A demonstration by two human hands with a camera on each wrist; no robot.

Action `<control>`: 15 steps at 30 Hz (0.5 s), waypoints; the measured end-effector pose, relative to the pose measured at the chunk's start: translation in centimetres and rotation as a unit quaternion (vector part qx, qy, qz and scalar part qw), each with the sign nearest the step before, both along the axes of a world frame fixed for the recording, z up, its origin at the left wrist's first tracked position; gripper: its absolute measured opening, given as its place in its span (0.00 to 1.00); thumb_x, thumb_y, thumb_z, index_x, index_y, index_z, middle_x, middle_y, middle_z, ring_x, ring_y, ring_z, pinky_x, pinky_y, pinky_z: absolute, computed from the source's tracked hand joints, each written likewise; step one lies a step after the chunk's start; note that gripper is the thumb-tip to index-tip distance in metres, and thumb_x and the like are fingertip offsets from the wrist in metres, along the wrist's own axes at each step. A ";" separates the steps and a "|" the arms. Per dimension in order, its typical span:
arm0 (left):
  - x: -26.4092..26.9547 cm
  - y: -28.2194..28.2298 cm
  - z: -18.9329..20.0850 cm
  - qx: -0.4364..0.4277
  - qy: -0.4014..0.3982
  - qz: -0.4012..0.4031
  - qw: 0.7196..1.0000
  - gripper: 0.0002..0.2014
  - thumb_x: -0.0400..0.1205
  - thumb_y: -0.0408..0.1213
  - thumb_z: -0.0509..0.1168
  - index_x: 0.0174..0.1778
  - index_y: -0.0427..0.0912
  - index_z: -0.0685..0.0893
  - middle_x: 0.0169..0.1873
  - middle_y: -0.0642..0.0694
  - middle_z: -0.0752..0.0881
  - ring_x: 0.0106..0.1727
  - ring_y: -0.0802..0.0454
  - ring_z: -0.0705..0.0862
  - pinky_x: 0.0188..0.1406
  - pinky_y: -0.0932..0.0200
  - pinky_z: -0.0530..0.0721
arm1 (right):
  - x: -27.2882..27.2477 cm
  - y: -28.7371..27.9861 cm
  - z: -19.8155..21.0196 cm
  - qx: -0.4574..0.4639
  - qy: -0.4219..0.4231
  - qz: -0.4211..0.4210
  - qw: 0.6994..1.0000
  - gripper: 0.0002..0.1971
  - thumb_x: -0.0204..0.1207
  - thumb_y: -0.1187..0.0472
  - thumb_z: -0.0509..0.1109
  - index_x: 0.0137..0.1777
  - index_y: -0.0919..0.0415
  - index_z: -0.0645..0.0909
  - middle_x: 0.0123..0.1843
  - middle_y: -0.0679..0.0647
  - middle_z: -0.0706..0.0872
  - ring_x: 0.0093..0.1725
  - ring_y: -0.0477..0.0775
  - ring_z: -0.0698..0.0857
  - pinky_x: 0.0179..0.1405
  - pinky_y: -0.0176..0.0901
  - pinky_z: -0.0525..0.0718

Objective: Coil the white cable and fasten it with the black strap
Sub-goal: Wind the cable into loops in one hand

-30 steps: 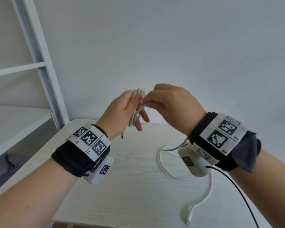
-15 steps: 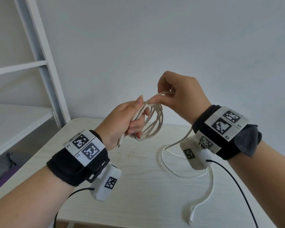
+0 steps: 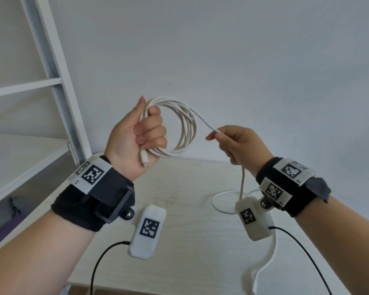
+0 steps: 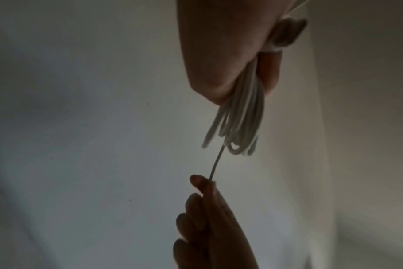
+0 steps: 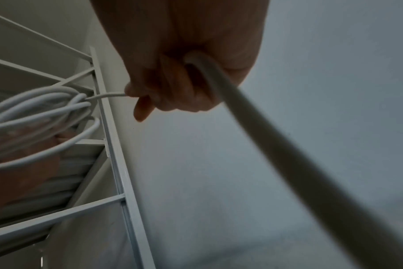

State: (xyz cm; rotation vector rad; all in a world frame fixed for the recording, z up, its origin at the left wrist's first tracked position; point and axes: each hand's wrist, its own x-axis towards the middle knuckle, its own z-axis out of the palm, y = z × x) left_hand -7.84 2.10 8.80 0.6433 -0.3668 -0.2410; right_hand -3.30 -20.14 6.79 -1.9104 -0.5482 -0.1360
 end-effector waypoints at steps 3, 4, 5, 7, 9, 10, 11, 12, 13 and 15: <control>0.8 0.7 0.6 -0.050 0.011 0.063 0.997 0.22 0.86 0.52 0.51 0.31 0.44 0.75 0.11 0.51 0.67 0.11 0.58 0.65 0.12 0.71 0.62 | -0.2 -0.3 -1.2 0.046 0.032 -0.008 0.998 0.09 0.80 0.61 0.63 0.48 0.56 0.85 0.24 0.49 0.67 0.22 0.42 0.65 0.18 0.33 0.65; 1.0 1.1 0.8 -0.071 0.013 0.080 0.994 0.22 0.86 0.52 0.51 0.32 0.43 0.75 0.12 0.52 0.67 0.12 0.58 0.65 0.12 0.71 0.63 | -0.2 -0.5 -1.6 0.066 0.041 -0.016 0.997 0.08 0.80 0.62 0.63 0.49 0.56 0.85 0.24 0.48 0.68 0.22 0.43 0.66 0.18 0.33 0.65; 1.3 1.6 0.9 -0.088 0.012 0.098 0.991 0.22 0.86 0.52 0.51 0.32 0.43 0.74 0.13 0.52 0.67 0.13 0.59 0.65 0.13 0.71 0.63 | -0.3 -0.7 -1.9 0.082 0.048 -0.024 0.995 0.07 0.79 0.63 0.64 0.48 0.56 0.84 0.23 0.48 0.70 0.21 0.43 0.66 0.18 0.32 0.66; 1.7 2.3 1.1 -0.099 0.008 0.135 0.986 0.21 0.86 0.52 0.51 0.33 0.42 0.74 0.14 0.53 0.67 0.14 0.60 0.65 0.15 0.72 0.66 | -0.4 -1.0 -2.3 0.082 0.051 -0.040 0.994 0.05 0.78 0.63 0.66 0.45 0.55 0.83 0.24 0.48 0.75 0.21 0.43 0.68 0.17 0.33 0.67; 1.8 2.4 1.2 -0.086 0.003 0.164 0.983 0.21 0.86 0.52 0.51 0.34 0.43 0.73 0.15 0.53 0.68 0.15 0.60 0.66 0.17 0.71 0.69 | -0.7 -1.0 -2.6 0.035 0.024 -0.057 0.997 0.05 0.77 0.63 0.67 0.44 0.53 0.84 0.26 0.49 0.79 0.20 0.42 0.69 0.18 0.31 0.68; 1.8 2.3 1.2 -0.075 0.002 0.178 0.981 0.20 0.86 0.52 0.50 0.34 0.43 0.72 0.15 0.54 0.68 0.15 0.60 0.66 0.18 0.71 0.71 | -0.9 -0.9 -2.7 -0.006 -0.007 -0.063 0.998 0.05 0.77 0.63 0.67 0.44 0.52 0.84 0.27 0.49 0.80 0.19 0.41 0.69 0.18 0.29 0.68; 1.9 2.0 1.2 -0.062 0.004 0.192 0.979 0.20 0.87 0.52 0.50 0.34 0.43 0.71 0.15 0.54 0.68 0.15 0.60 0.66 0.18 0.70 0.73 | -1.2 -0.6 -2.7 -0.053 -0.043 -0.065 0.996 0.05 0.76 0.62 0.68 0.44 0.52 0.84 0.27 0.48 0.81 0.19 0.41 0.71 0.20 0.25 0.68; 2.0 1.8 1.2 -0.049 0.006 0.206 0.977 0.20 0.87 0.52 0.50 0.34 0.43 0.71 0.15 0.54 0.68 0.16 0.60 0.66 0.19 0.69 0.75 | -1.5 -0.3 -2.6 -0.095 -0.076 -0.061 0.991 0.06 0.76 0.62 0.68 0.45 0.51 0.84 0.27 0.46 0.82 0.20 0.41 0.73 0.22 0.24 0.70; 2.0 1.5 1.2 -0.034 0.007 0.218 0.975 0.20 0.87 0.52 0.50 0.34 0.44 0.71 0.16 0.54 0.68 0.16 0.60 0.66 0.21 0.68 0.77 | -1.8 0.1 -2.5 -0.126 -0.102 -0.055 0.985 0.06 0.76 0.62 0.68 0.46 0.51 0.85 0.28 0.44 0.81 0.22 0.38 0.76 0.25 0.22 0.71; 2.1 1.0 1.0 0.000 0.006 0.242 0.970 0.19 0.87 0.51 0.50 0.35 0.44 0.71 0.16 0.55 0.69 0.17 0.59 0.68 0.26 0.66 0.80 | -2.5 0.7 -2.0 -0.167 -0.155 -0.042 0.973 0.07 0.76 0.63 0.68 0.48 0.54 0.86 0.29 0.40 0.80 0.29 0.31 0.79 0.33 0.19 0.73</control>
